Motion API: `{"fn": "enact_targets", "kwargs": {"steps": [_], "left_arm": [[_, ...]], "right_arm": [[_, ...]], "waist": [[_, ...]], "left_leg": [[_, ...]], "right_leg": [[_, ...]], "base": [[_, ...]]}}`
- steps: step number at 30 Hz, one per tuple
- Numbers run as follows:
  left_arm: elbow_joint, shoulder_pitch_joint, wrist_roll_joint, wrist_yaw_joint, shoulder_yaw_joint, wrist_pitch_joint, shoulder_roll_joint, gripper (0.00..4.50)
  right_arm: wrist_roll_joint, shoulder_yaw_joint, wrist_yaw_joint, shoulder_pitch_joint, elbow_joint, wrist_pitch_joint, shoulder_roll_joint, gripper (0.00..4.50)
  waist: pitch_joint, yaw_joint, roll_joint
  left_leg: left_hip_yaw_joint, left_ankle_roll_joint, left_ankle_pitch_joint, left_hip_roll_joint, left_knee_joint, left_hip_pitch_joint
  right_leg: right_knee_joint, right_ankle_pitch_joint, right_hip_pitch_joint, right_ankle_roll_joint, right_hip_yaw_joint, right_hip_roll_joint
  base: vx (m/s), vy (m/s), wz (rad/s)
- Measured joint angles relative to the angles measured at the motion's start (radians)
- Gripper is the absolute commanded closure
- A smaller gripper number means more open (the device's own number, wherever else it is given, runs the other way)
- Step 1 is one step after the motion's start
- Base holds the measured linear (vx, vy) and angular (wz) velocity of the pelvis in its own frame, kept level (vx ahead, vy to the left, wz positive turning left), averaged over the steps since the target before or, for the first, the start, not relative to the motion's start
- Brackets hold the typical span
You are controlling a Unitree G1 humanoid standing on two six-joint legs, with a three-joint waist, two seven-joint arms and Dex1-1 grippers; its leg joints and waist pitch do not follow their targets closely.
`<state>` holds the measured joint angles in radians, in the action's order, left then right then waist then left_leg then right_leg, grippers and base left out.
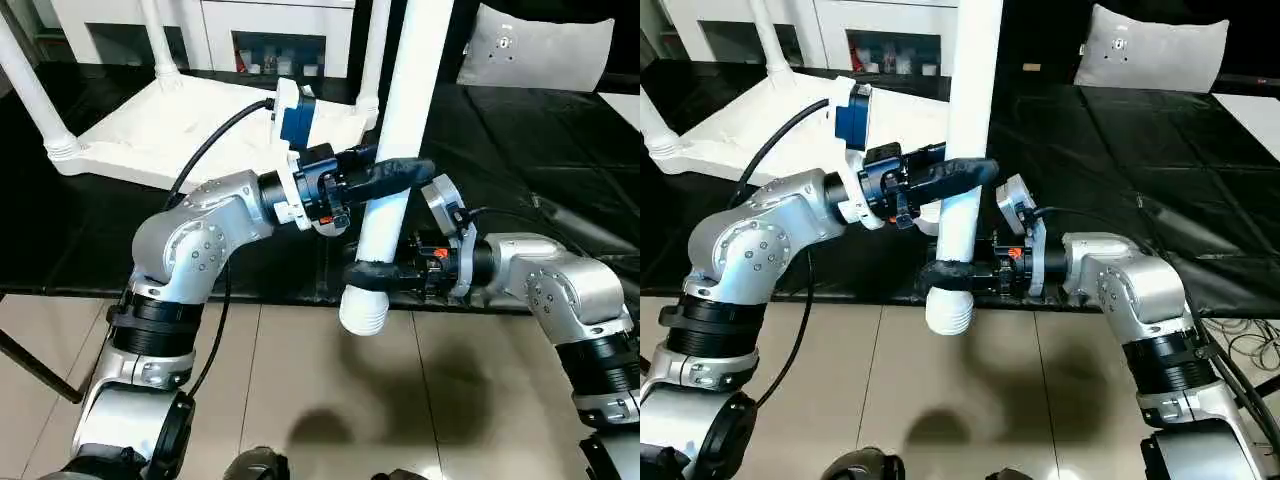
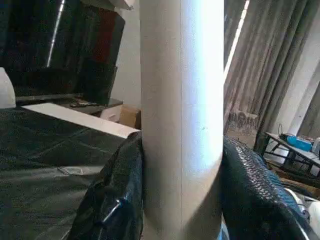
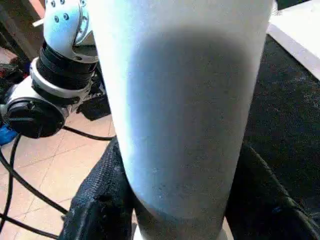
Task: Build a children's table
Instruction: Move to table
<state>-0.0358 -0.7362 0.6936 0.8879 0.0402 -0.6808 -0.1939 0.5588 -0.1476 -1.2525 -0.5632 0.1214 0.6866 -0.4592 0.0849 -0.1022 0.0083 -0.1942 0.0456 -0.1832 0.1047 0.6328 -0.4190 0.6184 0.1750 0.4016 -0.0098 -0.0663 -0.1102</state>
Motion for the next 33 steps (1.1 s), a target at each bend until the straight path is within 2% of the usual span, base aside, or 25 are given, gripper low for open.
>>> {"fn": "enact_targets", "kwargs": {"steps": [4,5,9,10,18,22,26,31,33], "left_arm": [[-0.007,0.000,-0.012,-0.022,0.001,0.003,0.002,2.73],[-0.009,0.000,-0.012,-0.024,-0.001,0.001,0.003,2.17],[-0.009,-0.002,-0.022,-0.058,0.001,-0.012,0.007,1.95],[-0.009,-0.002,-0.026,-0.063,0.003,-0.014,0.006,1.70],[0.005,-0.002,-0.060,-0.107,0.012,-0.008,0.027,1.16],[0.012,0.003,-0.060,-0.134,0.004,-0.003,0.048,0.88],[0.020,0.013,-0.060,-0.148,-0.003,0.006,0.073,0.41],[0.019,0.024,-0.057,-0.211,-0.041,0.041,0.157,0.02],[0.015,0.024,-0.019,-0.247,-0.083,0.049,0.199,0.00]], "right_arm": [[-0.011,0.000,0.013,0.000,0.005,-0.012,0.009,2.59],[-0.014,0.000,0.016,0.000,0.009,-0.015,0.012,2.61],[-0.036,0.000,0.059,0.000,0.031,-0.038,0.040,2.63],[-0.045,0.000,0.074,0.000,0.041,-0.050,0.053,2.63],[-0.133,-0.012,0.231,-0.041,0.123,-0.174,0.166,2.63],[-0.136,-0.004,0.251,-0.056,0.145,-0.176,0.183,2.63],[-0.137,0.009,0.253,-0.056,0.155,-0.180,0.194,2.63],[-0.122,0.038,0.293,-0.061,0.155,-0.174,0.204,2.63],[-0.102,0.074,0.328,-0.061,0.154,-0.151,0.213,2.63]], "waist": [[0.000,0.000,0.000],[0.000,0.000,0.000],[0.000,0.001,0.000],[0.000,0.001,0.000],[0.000,0.006,0.000],[0.000,0.009,0.000],[0.000,0.010,0.000],[0.000,0.011,0.000],[0.000,0.010,0.000]], "left_leg": [[0.000,0.000,0.000,0.000,0.000,0.000],[0.000,0.000,0.000,0.000,0.000,0.000],[0.000,0.000,0.000,0.000,0.001,0.000],[0.000,0.000,0.000,0.000,0.000,0.000],[0.000,-0.001,0.001,0.000,0.001,0.000],[0.000,-0.001,0.001,0.000,0.001,0.000],[0.000,-0.001,0.001,0.000,0.000,0.000],[0.000,-0.001,0.001,0.000,0.001,0.000],[0.000,-0.001,0.001,0.000,0.001,0.000]], "right_leg": [[0.000,0.000,0.000,0.000,0.000,0.000],[0.000,0.000,0.000,0.000,0.000,0.000],[0.001,0.000,0.000,0.000,0.000,0.000],[0.001,0.000,0.000,0.000,0.000,0.000],[0.003,0.000,0.001,0.000,0.000,0.000],[0.003,0.000,0.000,0.000,0.000,-0.001],[0.003,0.000,0.001,0.000,0.000,-0.001],[0.002,0.000,0.000,0.000,0.000,-0.001],[0.003,0.000,0.000,0.000,0.000,-0.001]], "base": [[0.000,0.000,0.00],[0.000,0.000,0.00],[0.000,0.000,0.00],[0.000,0.000,0.00],[0.000,0.000,0.00],[0.000,0.000,0.00],[0.000,0.000,0.00],[0.000,0.000,0.00],[0.000,0.000,0.00]]}}
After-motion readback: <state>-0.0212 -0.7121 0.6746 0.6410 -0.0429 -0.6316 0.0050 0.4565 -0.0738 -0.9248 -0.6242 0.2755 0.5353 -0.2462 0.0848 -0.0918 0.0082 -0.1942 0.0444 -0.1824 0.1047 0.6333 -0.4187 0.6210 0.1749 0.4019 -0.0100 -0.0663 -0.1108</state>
